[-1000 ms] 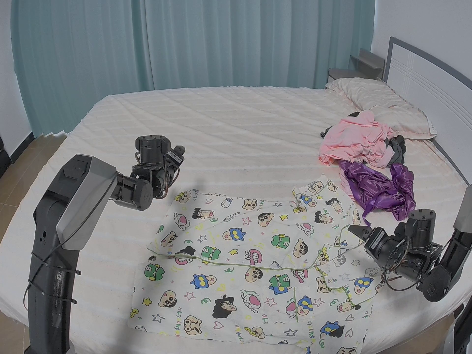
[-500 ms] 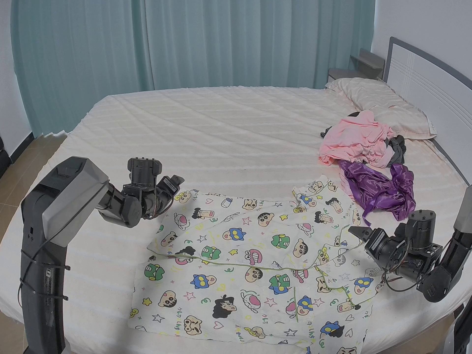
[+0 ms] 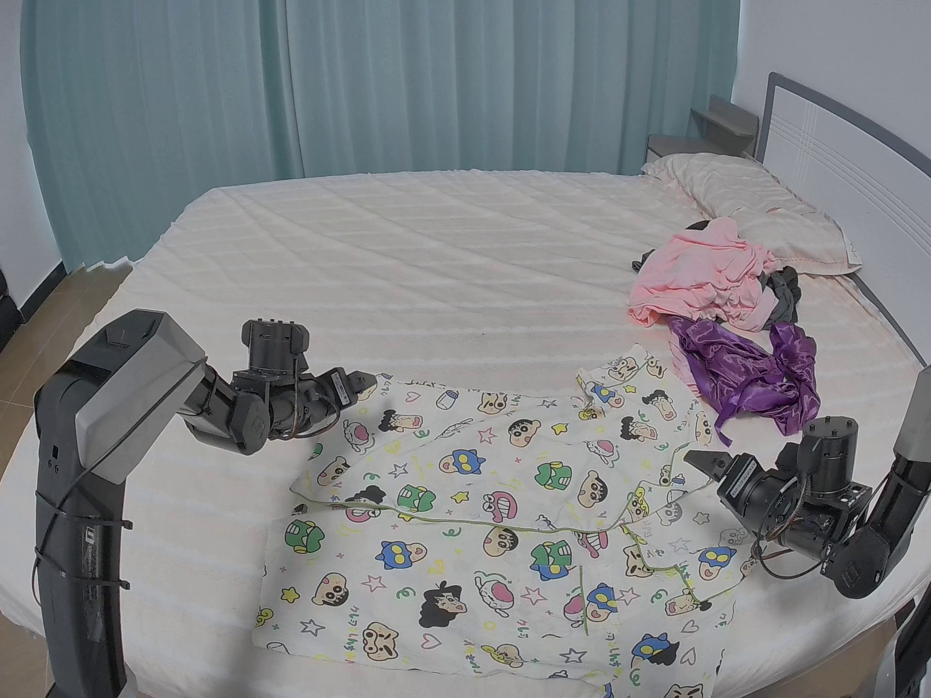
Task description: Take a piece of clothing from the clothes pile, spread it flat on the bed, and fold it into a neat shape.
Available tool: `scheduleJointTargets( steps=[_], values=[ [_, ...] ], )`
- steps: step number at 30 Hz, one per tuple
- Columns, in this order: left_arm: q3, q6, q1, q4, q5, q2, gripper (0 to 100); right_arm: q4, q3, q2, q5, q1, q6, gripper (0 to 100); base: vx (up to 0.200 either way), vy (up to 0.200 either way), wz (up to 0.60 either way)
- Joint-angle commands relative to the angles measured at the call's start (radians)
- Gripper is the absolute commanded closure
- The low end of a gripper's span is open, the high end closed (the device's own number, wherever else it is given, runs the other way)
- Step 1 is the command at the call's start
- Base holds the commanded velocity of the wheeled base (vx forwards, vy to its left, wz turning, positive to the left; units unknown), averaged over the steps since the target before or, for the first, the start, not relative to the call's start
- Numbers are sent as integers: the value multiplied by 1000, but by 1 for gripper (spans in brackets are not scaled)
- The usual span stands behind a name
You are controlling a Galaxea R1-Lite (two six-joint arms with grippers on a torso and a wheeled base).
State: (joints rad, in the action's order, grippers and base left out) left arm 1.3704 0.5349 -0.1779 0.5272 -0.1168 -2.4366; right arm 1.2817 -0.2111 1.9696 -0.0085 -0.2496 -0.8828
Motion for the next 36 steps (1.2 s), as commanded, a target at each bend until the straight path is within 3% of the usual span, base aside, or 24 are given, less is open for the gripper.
scheduleJointTargets(
  steps=[1, 14, 20, 21, 30, 36],
  values=[
    [62, -12, -5, -1, -12, -58, 0, 1, 4, 2, -2, -19, -1, 0, 0, 0, 0],
    [276, -27, -20, -53, 11, -190, 0, 8, 10, -5, -4, -25, -1, 0, 0, 0, 0],
    [280, -29, -32, -56, 12, -200, 0, 15, 10, -1, -2, -31, 1, 0, 0, 0, 0],
    [282, -29, -32, -55, 12, -203, 100, 15, 10, -1, -2, -34, -1, 0, 0, 0, 0],
    [274, -26, -25, -55, 19, -203, 100, 15, 12, 0, -2, -34, -2, 0, 0, 0, 0],
    [269, -23, -18, -47, 103, -197, 100, 15, 12, -1, -2, -36, -2, 0, 0, 0, 0]
  ],
)
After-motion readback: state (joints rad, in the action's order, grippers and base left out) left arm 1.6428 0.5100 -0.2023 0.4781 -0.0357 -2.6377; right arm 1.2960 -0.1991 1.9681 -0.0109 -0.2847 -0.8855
